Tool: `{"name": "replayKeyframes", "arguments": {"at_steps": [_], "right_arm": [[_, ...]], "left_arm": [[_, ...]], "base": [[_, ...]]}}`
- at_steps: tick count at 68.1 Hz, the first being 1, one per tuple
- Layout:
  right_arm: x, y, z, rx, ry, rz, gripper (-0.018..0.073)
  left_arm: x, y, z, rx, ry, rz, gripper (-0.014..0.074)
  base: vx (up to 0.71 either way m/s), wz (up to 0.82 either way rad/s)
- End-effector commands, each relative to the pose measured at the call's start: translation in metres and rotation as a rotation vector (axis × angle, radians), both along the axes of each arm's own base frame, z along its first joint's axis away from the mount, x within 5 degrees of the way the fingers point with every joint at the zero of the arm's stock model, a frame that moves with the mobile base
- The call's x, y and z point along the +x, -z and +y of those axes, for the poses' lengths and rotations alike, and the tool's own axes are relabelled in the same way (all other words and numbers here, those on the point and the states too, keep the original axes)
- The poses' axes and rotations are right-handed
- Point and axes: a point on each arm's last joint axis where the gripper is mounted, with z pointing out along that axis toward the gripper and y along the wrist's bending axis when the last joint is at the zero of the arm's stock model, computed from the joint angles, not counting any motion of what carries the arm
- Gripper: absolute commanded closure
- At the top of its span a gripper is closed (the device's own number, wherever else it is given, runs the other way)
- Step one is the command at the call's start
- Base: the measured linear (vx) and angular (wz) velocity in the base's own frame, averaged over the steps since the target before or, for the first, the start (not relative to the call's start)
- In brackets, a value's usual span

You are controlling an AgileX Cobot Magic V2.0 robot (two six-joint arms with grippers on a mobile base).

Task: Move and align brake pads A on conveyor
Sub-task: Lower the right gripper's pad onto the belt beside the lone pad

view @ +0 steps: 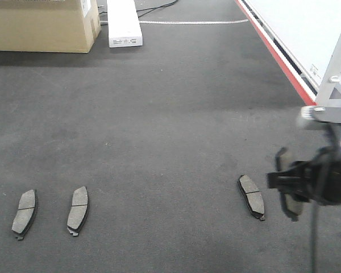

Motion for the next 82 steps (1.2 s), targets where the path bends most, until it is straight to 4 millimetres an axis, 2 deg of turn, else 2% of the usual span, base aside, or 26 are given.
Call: {"name": "replayKeyframes", "arguments": {"at_steps": [1, 9, 13, 27, 37, 45, 63, 72, 82], "right_arm": [[0.028, 0.000, 0.006, -0.022, -0.025, -0.003, 0.0520], [0.053, 0.016, 0.016, -0.037, -0.042, 0.063, 0.0503], [0.061, 0.018, 0.027, -0.040, -0.071, 0.068, 0.0491], [0.084, 0.024, 0.086, -0.027, -0.158, 0.110, 0.0439], [0.100, 0.031, 0.116, 0.002, -0.117, 0.175, 0.0410], [0.112, 0.042, 0.125, 0.025, -0.096, 0.242, 0.0403], [0.129, 0.081, 0.134, -0.008, -0.084, 0.331, 0.0369], [0.133, 0.091, 0.136, -0.024, -0.087, 0.366, 0.0263], [0.133, 0.087, 0.135, -0.039, -0.091, 0.362, 0.0122]], "left_arm": [[0.002, -0.011, -0.001, -0.026, 0.010, -0.063, 0.0146], [0.002, -0.011, -0.001, -0.026, 0.010, -0.063, 0.0146], [0.002, -0.011, -0.001, -0.026, 0.010, -0.063, 0.0146], [0.002, -0.011, -0.001, -0.026, 0.010, -0.063, 0.0146], [0.002, -0.011, -0.001, -0.026, 0.010, -0.063, 0.0146], [0.002, -0.011, -0.001, -0.026, 0.010, -0.063, 0.0146], [0.002, -0.011, -0.001, -0.026, 0.010, -0.063, 0.0146], [0.002, -0.011, -0.001, -0.026, 0.010, -0.063, 0.0146], [0.002, -0.011, -0.001, -0.026, 0.010, -0.063, 0.0146]], "base": [[0.00, 0.00], [0.00, 0.00], [0.00, 0.00], [0.00, 0.00], [0.00, 0.00], [0.00, 0.00], [0.00, 0.00], [0.00, 0.00], [0.00, 0.00]]}}
